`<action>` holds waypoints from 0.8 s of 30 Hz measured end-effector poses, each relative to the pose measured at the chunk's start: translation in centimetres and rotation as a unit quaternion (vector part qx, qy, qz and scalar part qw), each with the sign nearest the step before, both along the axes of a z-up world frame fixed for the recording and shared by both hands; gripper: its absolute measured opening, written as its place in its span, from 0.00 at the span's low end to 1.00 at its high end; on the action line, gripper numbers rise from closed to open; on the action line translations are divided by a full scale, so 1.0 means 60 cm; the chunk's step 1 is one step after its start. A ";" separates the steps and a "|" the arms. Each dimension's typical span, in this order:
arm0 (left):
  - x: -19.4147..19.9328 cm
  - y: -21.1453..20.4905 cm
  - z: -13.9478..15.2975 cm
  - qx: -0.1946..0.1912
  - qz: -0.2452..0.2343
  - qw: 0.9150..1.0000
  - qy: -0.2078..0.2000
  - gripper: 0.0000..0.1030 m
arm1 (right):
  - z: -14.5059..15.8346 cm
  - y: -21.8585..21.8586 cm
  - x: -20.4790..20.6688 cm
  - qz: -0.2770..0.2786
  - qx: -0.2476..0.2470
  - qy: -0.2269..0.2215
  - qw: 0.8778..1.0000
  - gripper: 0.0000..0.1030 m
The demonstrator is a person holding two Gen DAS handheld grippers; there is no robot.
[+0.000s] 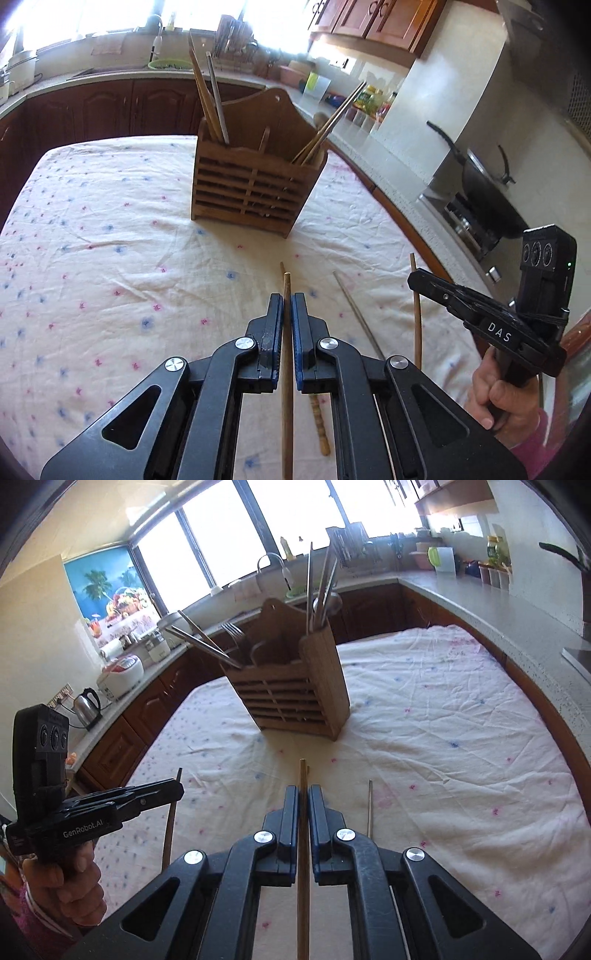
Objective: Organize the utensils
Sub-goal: 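Carry both chopsticks upright to the wooden holder and release them inside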
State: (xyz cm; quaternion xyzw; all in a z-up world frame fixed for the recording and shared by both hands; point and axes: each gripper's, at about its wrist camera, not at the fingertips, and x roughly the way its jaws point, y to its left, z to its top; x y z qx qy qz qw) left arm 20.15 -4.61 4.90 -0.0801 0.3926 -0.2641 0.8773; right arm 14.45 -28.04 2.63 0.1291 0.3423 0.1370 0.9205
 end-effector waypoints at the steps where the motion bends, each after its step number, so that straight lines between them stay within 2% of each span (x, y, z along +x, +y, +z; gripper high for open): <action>1: -0.011 0.010 0.013 -0.010 0.003 1.000 -0.007 0.04 | 0.013 -0.002 -0.012 0.000 0.005 -0.010 1.000 0.05; 6: -0.053 0.052 0.061 -0.036 0.007 0.999 -0.034 0.04 | 0.070 -0.014 -0.057 -0.001 0.018 -0.048 0.999 0.05; 13: -0.078 0.090 0.095 -0.046 0.013 0.997 -0.055 0.04 | 0.134 -0.022 -0.085 -0.002 0.018 -0.095 0.995 0.05; 24: -0.075 0.111 0.117 -0.052 0.031 0.995 -0.083 0.04 | 0.155 -0.024 -0.064 -0.020 -0.002 -0.117 0.993 0.05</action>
